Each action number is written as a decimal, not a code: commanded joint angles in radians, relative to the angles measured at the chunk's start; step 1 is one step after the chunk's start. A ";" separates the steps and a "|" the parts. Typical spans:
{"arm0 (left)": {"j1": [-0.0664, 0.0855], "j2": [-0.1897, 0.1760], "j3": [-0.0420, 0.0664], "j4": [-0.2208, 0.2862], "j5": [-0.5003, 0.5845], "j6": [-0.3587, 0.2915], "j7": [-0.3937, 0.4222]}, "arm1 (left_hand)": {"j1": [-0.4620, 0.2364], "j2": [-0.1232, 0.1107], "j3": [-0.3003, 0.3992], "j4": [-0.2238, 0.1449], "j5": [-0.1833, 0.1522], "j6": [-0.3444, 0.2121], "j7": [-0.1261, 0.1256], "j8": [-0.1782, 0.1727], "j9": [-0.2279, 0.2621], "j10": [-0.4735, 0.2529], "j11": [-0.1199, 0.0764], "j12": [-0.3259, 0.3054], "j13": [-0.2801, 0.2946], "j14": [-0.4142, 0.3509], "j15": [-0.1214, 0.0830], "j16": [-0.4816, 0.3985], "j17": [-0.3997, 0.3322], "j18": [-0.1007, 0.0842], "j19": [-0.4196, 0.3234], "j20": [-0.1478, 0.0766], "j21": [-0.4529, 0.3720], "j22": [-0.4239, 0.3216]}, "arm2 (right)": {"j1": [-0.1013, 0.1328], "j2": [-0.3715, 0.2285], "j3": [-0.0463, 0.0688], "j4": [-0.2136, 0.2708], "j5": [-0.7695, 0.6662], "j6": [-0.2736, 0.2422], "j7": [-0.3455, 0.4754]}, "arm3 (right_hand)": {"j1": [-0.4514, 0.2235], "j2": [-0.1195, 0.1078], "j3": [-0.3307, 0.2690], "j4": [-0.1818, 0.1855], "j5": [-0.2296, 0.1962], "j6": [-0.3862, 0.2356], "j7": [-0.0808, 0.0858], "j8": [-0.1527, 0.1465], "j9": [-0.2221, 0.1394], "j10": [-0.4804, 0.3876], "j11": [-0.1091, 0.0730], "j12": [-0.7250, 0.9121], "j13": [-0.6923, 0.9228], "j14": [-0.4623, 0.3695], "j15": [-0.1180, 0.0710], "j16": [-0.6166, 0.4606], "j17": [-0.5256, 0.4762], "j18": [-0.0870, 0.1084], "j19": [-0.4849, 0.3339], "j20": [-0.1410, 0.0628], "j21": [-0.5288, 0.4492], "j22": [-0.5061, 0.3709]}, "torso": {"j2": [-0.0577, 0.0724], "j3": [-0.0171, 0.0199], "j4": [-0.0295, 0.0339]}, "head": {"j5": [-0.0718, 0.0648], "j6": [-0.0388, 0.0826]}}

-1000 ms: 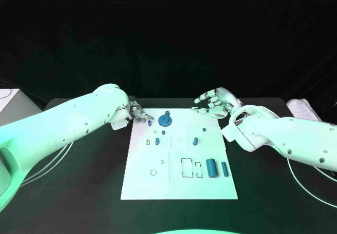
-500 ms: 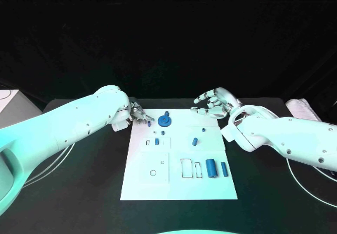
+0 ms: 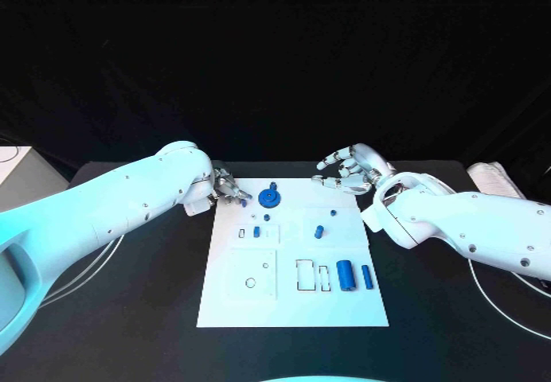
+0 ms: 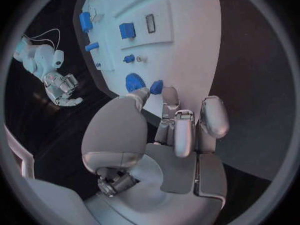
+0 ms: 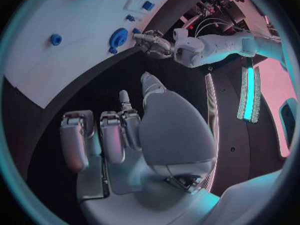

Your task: Assemble the parts on the task board

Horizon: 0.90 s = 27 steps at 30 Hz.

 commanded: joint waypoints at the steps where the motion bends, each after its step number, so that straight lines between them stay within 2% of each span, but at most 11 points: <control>1: 0.000 0.002 0.000 0.000 0.022 0.009 0.014 | 0.016 0.002 0.007 -0.001 0.002 0.010 -0.002 -0.003 0.001 0.000 -0.008 0.006 0.001 0.080 -0.001 0.002 0.198 0.005 0.003 0.001 0.001 0.001 | 0.000 0.001 0.000 0.001 -0.010 0.006 0.009 | -0.011 -0.001 0.003 0.000 0.002 -0.006 0.000 0.004 0.002 -0.008 -0.001 -0.005 0.147 0.091 -0.008 -0.004 0.216 0.000 0.079 -0.005 -0.002 0.227 | 0.000 -0.0001 0.0004 | 0.000 -0.001; 6: 0.000 -0.002 0.000 0.002 0.046 -0.001 0.015 | 0.099 0.016 0.057 -0.010 0.005 0.017 -0.012 0.007 0.016 -0.001 -0.016 0.006 -0.002 0.080 -0.009 0.002 0.198 0.005 0.002 -0.005 0.001 0.002 | 0.000 0.000 0.000 -0.001 -0.010 0.007 0.008 | -0.012 0.000 0.003 0.000 0.002 -0.006 0.000 0.005 0.002 -0.008 -0.001 -0.005 0.147 0.091 -0.008 -0.004 0.216 0.000 0.078 -0.005 -0.003 0.227 | 0.000 0.0004 -0.0001 | 0.002 -0.002; 8: 0.000 -0.005 0.000 0.004 0.061 -0.008 0.015 | 0.120 0.014 0.078 -0.011 0.005 0.017 -0.015 0.014 0.026 -0.001 -0.019 0.006 -0.005 0.080 -0.011 0.002 0.198 0.005 0.003 -0.007 0.001 0.003 | 0.000 0.000 0.000 -0.001 -0.010 0.008 0.007 | -0.012 0.000 0.003 0.000 0.002 -0.006 0.000 0.005 0.002 -0.008 -0.001 -0.005 0.147 0.091 -0.008 -0.004 0.216 0.000 0.078 -0.005 -0.003 0.227 | 0.000 0.0003 -0.0003 | 0.002 -0.003; 9: 0.000 -0.006 0.001 0.006 0.070 -0.012 0.016 | 0.165 0.018 0.124 -0.031 0.005 0.015 -0.019 0.027 0.043 -0.001 -0.024 0.005 -0.006 0.080 -0.015 0.002 0.198 0.005 0.002 -0.011 0.001 0.003 | 0.000 0.000 0.000 -0.001 -0.010 0.008 0.007 | -0.012 0.000 0.003 0.000 0.002 -0.006 0.000 0.005 0.002 -0.008 -0.001 -0.005 0.147 0.091 -0.008 -0.004 0.216 0.000 0.078 -0.005 -0.003 0.227 | 0.000 0.0004 -0.0004 | 0.002 -0.004; 11: 0.000 -0.010 0.001 0.008 0.087 -0.018 0.016 | 0.186 0.005 0.197 -0.039 0.005 0.003 -0.020 0.053 0.081 0.003 -0.026 0.004 -0.009 0.080 -0.018 0.002 0.197 0.005 0.003 -0.014 0.001 0.005 | 0.000 0.000 0.000 -0.001 -0.010 0.009 0.007 | -0.012 0.000 0.003 0.000 0.002 -0.006 0.000 0.005 0.002 -0.008 -0.001 -0.005 0.147 0.091 -0.008 -0.004 0.216 0.000 0.078 -0.005 -0.003 0.227 | 0.000 0.0006 -0.0004 | 0.002 -0.005; 15: 0.000 -0.019 0.002 0.016 0.114 -0.028 0.016 | 0.191 -0.011 0.293 -0.063 0.006 -0.014 -0.021 0.078 0.123 0.008 -0.026 0.007 -0.011 0.080 -0.017 0.001 0.196 0.004 0.003 -0.015 0.002 0.007 | 0.000 0.000 0.000 -0.002 -0.010 0.009 0.007 | -0.012 0.000 0.003 0.000 0.002 -0.006 0.000 0.005 0.002 -0.008 -0.001 -0.005 0.147 0.091 -0.008 -0.004 0.216 0.000 0.078 -0.005 -0.003 0.227 | 0.000 0.0008 -0.0006 | 0.005 -0.006; 18: 0.000 -0.029 0.002 0.026 0.133 -0.035 0.015 | 0.184 -0.018 0.324 -0.073 0.005 -0.019 -0.020 0.086 0.138 0.010 -0.025 0.008 -0.012 0.080 -0.016 0.001 0.196 0.004 0.003 -0.014 0.002 0.008 | 0.000 0.000 0.000 -0.003 -0.010 0.010 0.006 | -0.013 0.000 0.004 0.001 0.003 -0.006 0.000 0.005 0.002 -0.008 -0.001 -0.005 0.147 0.091 -0.008 -0.004 0.215 0.000 0.078 -0.005 -0.004 0.226 | -0.001 0.0009 -0.0003 | 0.005 -0.007; 23: 0.000 -0.054 0.003 0.054 0.164 -0.042 0.011 | 0.178 -0.022 0.352 -0.085 0.005 -0.022 -0.019 0.091 0.149 0.011 -0.024 0.010 -0.011 0.080 -0.016 0.001 0.195 0.004 0.004 -0.014 0.003 0.010 | 0.000 -0.001 0.000 -0.002 -0.010 0.011 0.005 | -0.013 0.000 0.004 0.001 0.003 -0.006 0.000 0.005 0.002 -0.008 -0.001 -0.005 0.147 0.091 -0.008 -0.004 0.215 0.000 0.078 -0.005 -0.004 0.226 | -0.002 0.0014 0.0011 | 0.011 -0.011; 24: 0.001 -0.062 0.004 0.065 0.170 -0.044 0.010 | 0.176 -0.023 0.356 -0.087 0.005 -0.022 -0.019 0.092 0.150 0.011 -0.024 0.010 -0.011 0.079 -0.016 0.001 0.195 0.004 0.004 -0.014 0.003 0.010 | 0.000 -0.001 0.000 0.000 -0.010 0.012 0.004 | -0.013 0.000 0.004 0.001 0.003 -0.006 0.000 0.005 0.002 -0.008 -0.001 -0.005 0.147 0.091 -0.008 -0.004 0.215 0.000 0.078 -0.005 -0.004 0.226 | -0.002 0.0014 0.0013 | 0.014 -0.010; 27: 0.001 -0.088 0.005 0.100 0.185 -0.048 0.006 | 0.173 -0.025 0.364 -0.091 0.005 -0.023 -0.019 0.094 0.154 0.013 -0.024 0.012 -0.009 0.080 -0.016 0.001 0.196 0.004 0.005 -0.014 0.004 0.011 | 0.000 -0.002 0.000 0.003 -0.010 0.015 0.002 | -0.014 0.001 0.004 0.001 0.003 -0.005 0.000 0.006 0.002 -0.008 -0.001 -0.005 0.147 0.091 -0.008 -0.004 0.216 0.000 0.078 -0.005 -0.004 0.227 | -0.003 0.0020 0.0030 | 0.014 -0.014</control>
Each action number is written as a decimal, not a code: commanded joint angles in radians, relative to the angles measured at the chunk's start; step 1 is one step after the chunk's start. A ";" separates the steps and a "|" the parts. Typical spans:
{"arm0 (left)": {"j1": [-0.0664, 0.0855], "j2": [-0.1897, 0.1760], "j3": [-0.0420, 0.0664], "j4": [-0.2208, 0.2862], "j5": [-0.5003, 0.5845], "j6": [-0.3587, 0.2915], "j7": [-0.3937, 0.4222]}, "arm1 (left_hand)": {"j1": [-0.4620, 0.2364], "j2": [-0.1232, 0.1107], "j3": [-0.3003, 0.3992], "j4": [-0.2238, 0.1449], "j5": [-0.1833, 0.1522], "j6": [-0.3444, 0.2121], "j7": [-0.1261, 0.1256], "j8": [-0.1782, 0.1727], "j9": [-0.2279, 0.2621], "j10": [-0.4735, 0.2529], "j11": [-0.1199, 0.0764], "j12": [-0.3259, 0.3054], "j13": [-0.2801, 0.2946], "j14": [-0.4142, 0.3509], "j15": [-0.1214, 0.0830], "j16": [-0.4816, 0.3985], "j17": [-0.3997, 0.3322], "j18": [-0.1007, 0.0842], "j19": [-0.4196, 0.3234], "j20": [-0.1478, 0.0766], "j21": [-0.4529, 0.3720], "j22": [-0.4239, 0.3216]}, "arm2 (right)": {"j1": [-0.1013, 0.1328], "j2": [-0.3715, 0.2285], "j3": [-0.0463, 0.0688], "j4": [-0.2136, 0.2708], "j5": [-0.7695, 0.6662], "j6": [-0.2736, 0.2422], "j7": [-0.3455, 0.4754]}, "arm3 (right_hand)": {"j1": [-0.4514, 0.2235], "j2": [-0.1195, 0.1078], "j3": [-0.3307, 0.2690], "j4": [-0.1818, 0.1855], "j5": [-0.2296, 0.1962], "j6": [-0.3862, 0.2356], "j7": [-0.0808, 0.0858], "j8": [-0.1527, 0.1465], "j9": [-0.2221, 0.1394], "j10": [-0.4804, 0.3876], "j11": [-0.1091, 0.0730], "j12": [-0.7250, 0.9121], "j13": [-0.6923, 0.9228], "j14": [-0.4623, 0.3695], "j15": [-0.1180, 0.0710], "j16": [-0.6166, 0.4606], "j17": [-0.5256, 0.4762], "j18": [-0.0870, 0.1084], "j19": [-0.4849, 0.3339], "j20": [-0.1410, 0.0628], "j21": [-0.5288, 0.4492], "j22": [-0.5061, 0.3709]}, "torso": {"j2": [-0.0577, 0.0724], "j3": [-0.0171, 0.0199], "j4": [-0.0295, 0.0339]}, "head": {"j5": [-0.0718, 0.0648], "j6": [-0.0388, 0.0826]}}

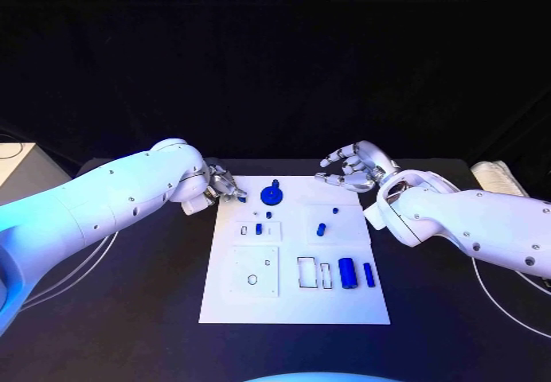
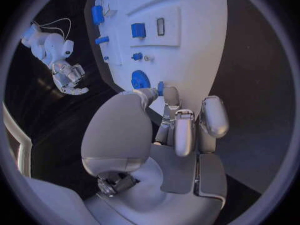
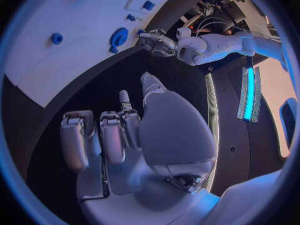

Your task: Assemble the parts on the task board

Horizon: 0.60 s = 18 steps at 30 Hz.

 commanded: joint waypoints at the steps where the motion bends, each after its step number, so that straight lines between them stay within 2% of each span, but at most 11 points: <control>1: 0.001 -0.018 0.002 0.033 0.058 -0.017 0.000 | -0.004 -0.006 0.133 -0.125 0.003 -0.001 -0.003 0.007 0.133 0.005 0.003 0.008 0.003 0.080 -0.005 0.001 0.197 0.004 0.004 -0.004 0.004 0.003 | 0.000 0.000 0.000 0.003 -0.009 0.014 0.004 | -0.012 -0.002 0.003 0.001 0.003 -0.005 0.000 0.006 0.001 -0.008 -0.001 -0.005 0.147 0.091 -0.008 -0.004 0.215 0.000 0.078 -0.005 -0.004 0.226 | -0.001 0.0000 0.0023 | 0.002 -0.003; 9: 0.001 -0.093 0.001 0.160 0.049 -0.020 -0.012 | -0.016 -0.008 0.157 -0.135 0.004 0.002 -0.003 0.013 0.143 0.014 0.002 0.018 0.014 0.081 -0.005 0.003 0.199 0.003 0.008 -0.004 0.008 0.009 | 0.000 -0.001 0.000 -0.006 -0.010 0.016 0.002 | -0.012 -0.002 0.003 0.001 0.003 -0.006 0.000 0.006 0.001 -0.008 -0.001 -0.006 0.146 0.091 -0.008 -0.005 0.215 0.000 0.078 -0.005 -0.004 0.225 | -0.007 0.0010 0.0062 | 0.007 -0.008; 13: 0.000 -0.118 -0.001 0.208 0.013 -0.033 -0.012 | -0.023 -0.012 0.170 -0.142 0.003 0.004 -0.005 0.017 0.149 0.019 0.001 0.023 0.019 0.083 -0.006 0.005 0.203 0.001 0.013 -0.005 0.011 0.015 | -0.001 -0.001 0.000 -0.009 -0.018 0.017 -0.001 | -0.012 -0.002 0.003 0.001 0.003 -0.006 0.000 0.006 0.001 -0.008 -0.001 -0.006 0.146 0.091 -0.008 -0.005 0.215 0.000 0.078 -0.005 -0.004 0.225 | -0.009 0.0002 0.0052 | 0.010 -0.010; 18: -0.003 -0.138 -0.006 0.258 -0.044 -0.049 -0.010 | -0.027 -0.014 0.180 -0.148 0.003 0.005 -0.005 0.019 0.152 0.021 0.000 0.025 0.020 0.084 -0.007 0.007 0.207 0.001 0.016 -0.005 0.013 0.018 | -0.001 -0.001 0.000 -0.012 -0.024 0.017 -0.003 | -0.013 -0.002 0.003 0.001 0.004 -0.006 0.000 0.007 0.001 -0.008 -0.002 -0.005 0.147 0.091 -0.008 -0.005 0.215 0.000 0.078 -0.005 -0.004 0.225 | -0.009 0.0002 0.0071 | 0.012 -0.011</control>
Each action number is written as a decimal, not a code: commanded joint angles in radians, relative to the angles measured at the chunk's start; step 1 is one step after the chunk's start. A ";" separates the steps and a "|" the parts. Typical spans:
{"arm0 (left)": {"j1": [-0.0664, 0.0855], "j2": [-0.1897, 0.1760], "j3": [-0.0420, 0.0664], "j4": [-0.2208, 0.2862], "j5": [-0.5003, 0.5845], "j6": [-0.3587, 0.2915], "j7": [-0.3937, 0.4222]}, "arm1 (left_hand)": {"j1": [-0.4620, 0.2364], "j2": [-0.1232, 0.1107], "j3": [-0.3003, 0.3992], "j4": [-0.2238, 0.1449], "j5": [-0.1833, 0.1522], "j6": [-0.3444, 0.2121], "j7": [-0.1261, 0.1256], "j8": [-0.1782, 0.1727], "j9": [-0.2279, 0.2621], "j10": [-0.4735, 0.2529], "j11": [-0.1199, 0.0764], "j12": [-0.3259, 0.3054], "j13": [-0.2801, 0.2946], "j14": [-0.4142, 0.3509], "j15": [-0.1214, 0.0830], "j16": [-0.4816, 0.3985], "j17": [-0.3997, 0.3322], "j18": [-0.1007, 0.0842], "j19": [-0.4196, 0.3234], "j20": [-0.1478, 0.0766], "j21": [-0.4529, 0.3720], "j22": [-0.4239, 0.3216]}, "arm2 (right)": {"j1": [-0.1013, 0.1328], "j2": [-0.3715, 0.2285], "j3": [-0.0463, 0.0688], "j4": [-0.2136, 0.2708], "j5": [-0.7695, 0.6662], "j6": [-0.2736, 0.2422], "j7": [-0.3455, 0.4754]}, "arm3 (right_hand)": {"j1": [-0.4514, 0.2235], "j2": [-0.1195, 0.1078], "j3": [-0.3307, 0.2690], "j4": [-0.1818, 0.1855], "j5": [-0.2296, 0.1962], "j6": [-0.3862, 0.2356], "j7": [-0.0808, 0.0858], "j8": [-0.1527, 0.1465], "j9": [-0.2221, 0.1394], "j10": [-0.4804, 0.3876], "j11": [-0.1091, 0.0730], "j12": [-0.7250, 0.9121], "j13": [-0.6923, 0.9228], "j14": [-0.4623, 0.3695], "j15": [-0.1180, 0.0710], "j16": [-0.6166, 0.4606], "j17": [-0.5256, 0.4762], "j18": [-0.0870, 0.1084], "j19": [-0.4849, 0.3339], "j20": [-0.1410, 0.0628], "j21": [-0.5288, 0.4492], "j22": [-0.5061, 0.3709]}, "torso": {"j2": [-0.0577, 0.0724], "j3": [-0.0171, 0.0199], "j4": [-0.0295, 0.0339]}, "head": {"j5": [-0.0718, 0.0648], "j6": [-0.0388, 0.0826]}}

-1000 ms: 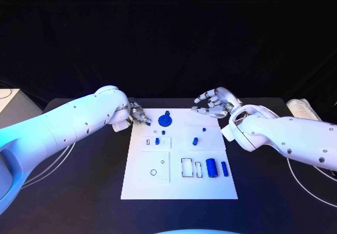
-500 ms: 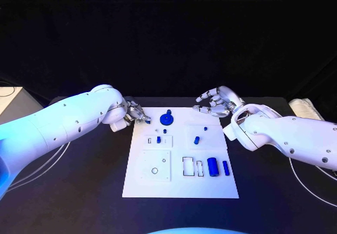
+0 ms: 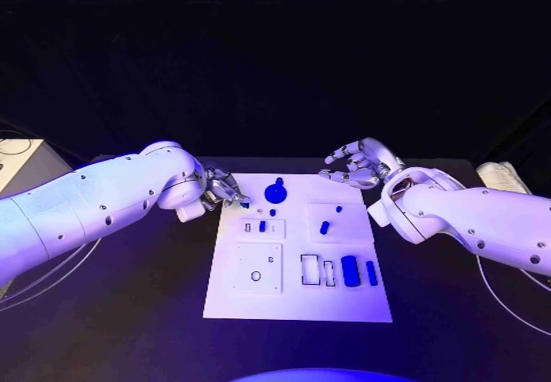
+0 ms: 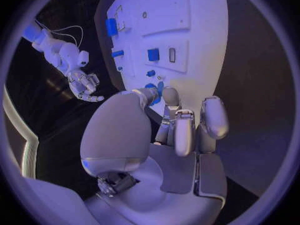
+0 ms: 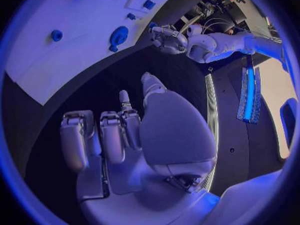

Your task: Assemble the parts on the task board

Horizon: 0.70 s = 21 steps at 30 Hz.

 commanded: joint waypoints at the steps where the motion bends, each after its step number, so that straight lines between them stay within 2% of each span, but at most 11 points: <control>1: -0.003 -0.008 -0.002 0.031 -0.069 -0.026 0.000 | -0.013 0.000 0.146 -0.138 0.005 0.007 -0.007 0.008 0.153 0.008 0.000 0.008 0.003 0.085 -0.007 0.007 0.207 0.000 0.009 0.002 0.006 0.003 | -0.001 0.000 0.000 -0.001 -0.020 0.014 0.000 | -0.008 0.001 0.003 0.001 0.004 -0.006 0.000 0.007 0.001 -0.008 -0.002 -0.005 0.147 0.091 -0.008 -0.005 0.215 0.000 0.078 -0.005 -0.004 0.226 | -0.001 -0.0002 0.0019 | 0.002 -0.001; 4: -0.006 -0.017 -0.007 0.062 -0.102 -0.030 -0.001 | -0.015 -0.001 0.151 -0.140 0.005 0.008 -0.007 0.009 0.154 0.010 -0.001 0.010 0.004 0.085 -0.007 0.008 0.209 0.000 0.011 0.001 0.007 0.005 | -0.001 0.000 0.000 -0.002 -0.021 0.015 0.000 | -0.008 0.001 0.003 0.001 0.004 -0.006 0.000 0.007 0.001 -0.009 -0.002 -0.007 0.146 0.090 -0.008 -0.006 0.213 0.001 0.077 -0.006 -0.007 0.224 | -0.003 -0.0009 0.0027 | 0.004 -0.004; 6: -0.008 -0.020 -0.010 0.077 -0.118 -0.032 -0.004 | -0.018 -0.002 0.156 -0.143 0.006 0.009 -0.008 0.010 0.156 0.012 -0.001 0.010 0.004 0.086 -0.008 0.009 0.211 0.000 0.012 0.001 0.008 0.006 | -0.001 0.001 0.000 -0.003 -0.022 0.015 0.000 | -0.008 0.001 0.003 0.001 0.004 -0.006 0.000 0.007 0.001 -0.009 -0.002 -0.007 0.146 0.090 -0.008 -0.006 0.213 0.001 0.077 -0.006 -0.007 0.224 | -0.002 -0.0007 0.0004 | 0.007 -0.004; 10: -0.013 -0.023 -0.018 0.098 -0.149 -0.037 -0.012 | -0.025 -0.007 0.169 -0.151 0.006 0.011 -0.008 0.011 0.159 0.016 -0.002 0.013 0.008 0.088 -0.009 0.011 0.216 -0.001 0.015 0.000 0.010 0.010 | -0.001 0.002 0.000 -0.004 -0.023 0.016 -0.001 | -0.008 0.001 0.003 0.001 0.004 -0.006 0.000 0.007 0.001 -0.009 -0.002 -0.007 0.146 0.090 -0.008 -0.006 0.213 0.001 0.077 -0.006 -0.007 0.224 | 0.000 -0.0004 -0.0001 | 0.011 -0.005; 14: -0.027 -0.022 -0.027 0.107 -0.180 -0.052 -0.020 | -0.032 -0.008 0.180 -0.155 0.006 0.012 -0.009 0.013 0.162 0.019 -0.003 0.016 0.010 0.087 -0.009 0.010 0.213 -0.002 0.020 -0.001 0.013 0.016 | -0.001 0.003 0.000 -0.006 -0.025 0.017 -0.003 | -0.009 0.001 0.003 0.001 0.004 -0.006 0.000 0.008 0.002 -0.009 -0.002 -0.007 0.146 0.090 -0.008 -0.006 0.212 0.001 0.076 -0.006 -0.008 0.223 | -0.001 0.0003 -0.0001 | 0.011 -0.005; 18: -0.036 -0.022 -0.030 0.119 -0.197 -0.056 -0.025 | -0.036 -0.011 0.187 -0.160 0.006 0.013 -0.010 0.013 0.164 0.022 -0.003 0.019 0.014 0.088 -0.010 0.011 0.214 -0.003 0.024 -0.001 0.016 0.021 | -0.001 0.003 0.000 -0.006 -0.026 0.018 -0.005 | -0.009 0.001 0.003 0.001 0.004 -0.006 0.000 0.008 0.002 -0.009 -0.002 -0.007 0.146 0.090 -0.008 -0.006 0.212 0.001 0.076 -0.006 -0.008 0.223 | 0.001 -0.0011 0.0004 | 0.009 -0.008; 21: -0.039 -0.024 -0.031 0.127 -0.209 -0.053 -0.027 | -0.044 -0.015 0.197 -0.167 0.007 0.016 -0.011 0.015 0.167 0.029 -0.005 0.026 0.023 0.089 -0.011 0.012 0.218 -0.005 0.031 -0.003 0.021 0.028 | -0.001 0.003 0.000 -0.007 -0.027 0.019 -0.006 | -0.009 0.001 0.003 0.001 0.004 -0.006 0.000 0.008 0.002 -0.009 -0.002 -0.007 0.146 0.090 -0.008 -0.006 0.212 0.001 0.076 -0.006 -0.008 0.223 | 0.002 -0.0003 -0.0005 | 0.011 -0.008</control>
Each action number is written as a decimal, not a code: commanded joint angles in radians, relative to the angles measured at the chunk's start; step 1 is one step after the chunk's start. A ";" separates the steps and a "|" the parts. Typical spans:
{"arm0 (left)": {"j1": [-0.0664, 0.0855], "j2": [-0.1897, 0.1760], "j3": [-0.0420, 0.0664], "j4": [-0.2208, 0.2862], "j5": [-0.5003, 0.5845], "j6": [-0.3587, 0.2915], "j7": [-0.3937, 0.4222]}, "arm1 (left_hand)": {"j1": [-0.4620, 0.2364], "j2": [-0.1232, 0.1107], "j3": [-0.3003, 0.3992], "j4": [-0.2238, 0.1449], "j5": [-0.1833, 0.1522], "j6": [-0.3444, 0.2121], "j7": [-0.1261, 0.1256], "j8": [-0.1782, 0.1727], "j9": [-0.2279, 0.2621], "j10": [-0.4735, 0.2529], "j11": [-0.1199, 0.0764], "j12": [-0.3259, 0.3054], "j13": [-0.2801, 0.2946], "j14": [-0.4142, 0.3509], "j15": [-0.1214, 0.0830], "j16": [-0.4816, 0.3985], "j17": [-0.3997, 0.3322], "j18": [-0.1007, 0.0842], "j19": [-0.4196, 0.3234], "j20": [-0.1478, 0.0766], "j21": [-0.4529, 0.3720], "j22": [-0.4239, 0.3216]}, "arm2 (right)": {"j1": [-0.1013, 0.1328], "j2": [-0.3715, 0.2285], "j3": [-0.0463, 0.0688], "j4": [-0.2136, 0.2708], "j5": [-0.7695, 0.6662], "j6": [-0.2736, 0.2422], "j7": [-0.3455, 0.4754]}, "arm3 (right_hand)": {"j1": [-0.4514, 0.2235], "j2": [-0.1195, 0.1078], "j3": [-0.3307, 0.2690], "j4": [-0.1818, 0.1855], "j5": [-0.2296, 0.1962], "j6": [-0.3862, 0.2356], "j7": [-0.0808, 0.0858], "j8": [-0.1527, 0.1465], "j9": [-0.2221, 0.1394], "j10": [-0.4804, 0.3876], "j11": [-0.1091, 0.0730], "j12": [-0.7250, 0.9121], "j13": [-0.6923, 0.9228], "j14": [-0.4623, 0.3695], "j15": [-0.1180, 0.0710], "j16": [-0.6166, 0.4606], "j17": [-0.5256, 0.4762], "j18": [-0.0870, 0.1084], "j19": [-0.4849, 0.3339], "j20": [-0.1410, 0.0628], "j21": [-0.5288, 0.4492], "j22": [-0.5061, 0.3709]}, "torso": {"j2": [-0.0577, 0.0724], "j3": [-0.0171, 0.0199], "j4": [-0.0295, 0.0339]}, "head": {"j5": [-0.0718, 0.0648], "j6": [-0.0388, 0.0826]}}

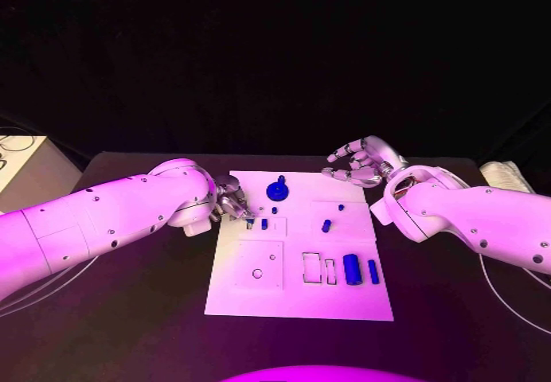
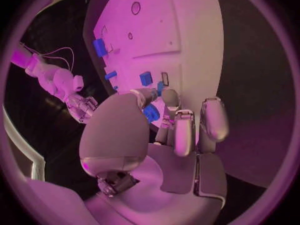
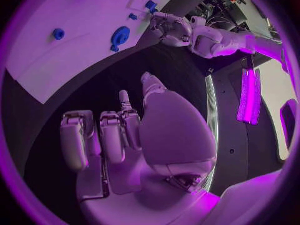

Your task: Assemble the parts on the task board

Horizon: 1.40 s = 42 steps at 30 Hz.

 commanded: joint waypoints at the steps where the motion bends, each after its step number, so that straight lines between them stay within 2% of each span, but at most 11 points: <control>1: -0.002 -0.001 0.000 0.012 -0.054 -0.010 -0.010 | -0.012 0.000 0.159 -0.150 0.005 0.015 -0.010 0.004 0.166 0.010 0.001 0.006 0.004 0.092 -0.007 0.005 0.218 -0.005 0.010 -0.002 0.007 0.005 | -0.001 0.000 0.000 0.000 -0.014 0.016 0.000 | -0.009 0.001 0.003 0.001 0.004 -0.006 0.000 0.004 0.001 -0.006 0.002 -0.007 0.146 0.090 -0.008 -0.006 0.212 0.001 0.077 -0.006 -0.004 0.224 | 0.002 0.0000 -0.0007 | 0.002 -0.001; 4: -0.003 -0.004 -0.001 0.018 -0.063 -0.004 -0.013 | -0.019 -0.004 0.169 -0.157 0.006 0.017 -0.011 0.005 0.169 0.013 0.000 0.008 0.005 0.093 -0.008 0.006 0.220 -0.006 0.013 -0.003 0.009 0.008 | -0.001 0.000 0.000 0.000 -0.014 0.017 0.000 | -0.009 0.001 0.003 0.001 0.004 -0.006 0.000 0.004 0.001 -0.006 0.002 -0.007 0.146 0.090 -0.008 -0.006 0.212 0.001 0.077 -0.006 -0.004 0.224 | 0.001 0.0008 -0.0016 | 0.001 -0.002; 15: -0.004 -0.015 -0.003 0.041 -0.082 0.021 -0.022 | -0.029 -0.012 0.189 -0.173 0.007 0.019 -0.012 0.007 0.174 0.014 -0.001 0.009 0.004 0.095 -0.010 0.009 0.227 -0.007 0.016 -0.005 0.012 0.012 | -0.001 -0.003 0.000 -0.004 -0.008 0.024 0.005 | -0.010 0.002 0.004 0.001 0.005 -0.006 -0.001 0.005 0.002 -0.006 0.002 -0.007 0.145 0.090 -0.008 -0.006 0.212 0.001 0.076 -0.006 -0.005 0.223 | 0.000 0.0002 0.0009 | 0.005 -0.007; 20: -0.005 -0.022 -0.003 0.048 -0.089 0.023 -0.024 | -0.034 -0.015 0.197 -0.178 0.009 0.021 -0.012 0.008 0.175 0.015 -0.002 0.008 0.002 0.096 -0.010 0.010 0.229 -0.007 0.017 -0.005 0.012 0.013 | -0.001 -0.003 0.000 -0.005 -0.007 0.026 0.006 | -0.010 0.002 0.004 0.001 0.005 -0.006 -0.001 0.005 0.002 -0.006 0.002 -0.007 0.145 0.090 -0.008 -0.006 0.212 0.001 0.076 -0.006 -0.005 0.223 | 0.000 0.0005 -0.0019 | 0.008 -0.008; 42: -0.007 -0.030 -0.003 0.064 -0.088 0.034 -0.024 | -0.043 -0.021 0.211 -0.188 0.012 0.026 -0.013 0.009 0.178 0.019 -0.003 0.010 0.003 0.098 -0.011 0.013 0.235 -0.007 0.017 -0.006 0.013 0.014 | -0.001 -0.002 0.000 -0.006 -0.007 0.026 0.006 | -0.010 0.002 0.004 0.000 0.005 -0.006 -0.001 0.006 0.002 -0.006 0.001 -0.007 0.145 0.090 -0.009 -0.006 0.211 0.002 0.076 -0.006 -0.005 0.223 | 0.000 0.0004 -0.0007 | 0.005 -0.012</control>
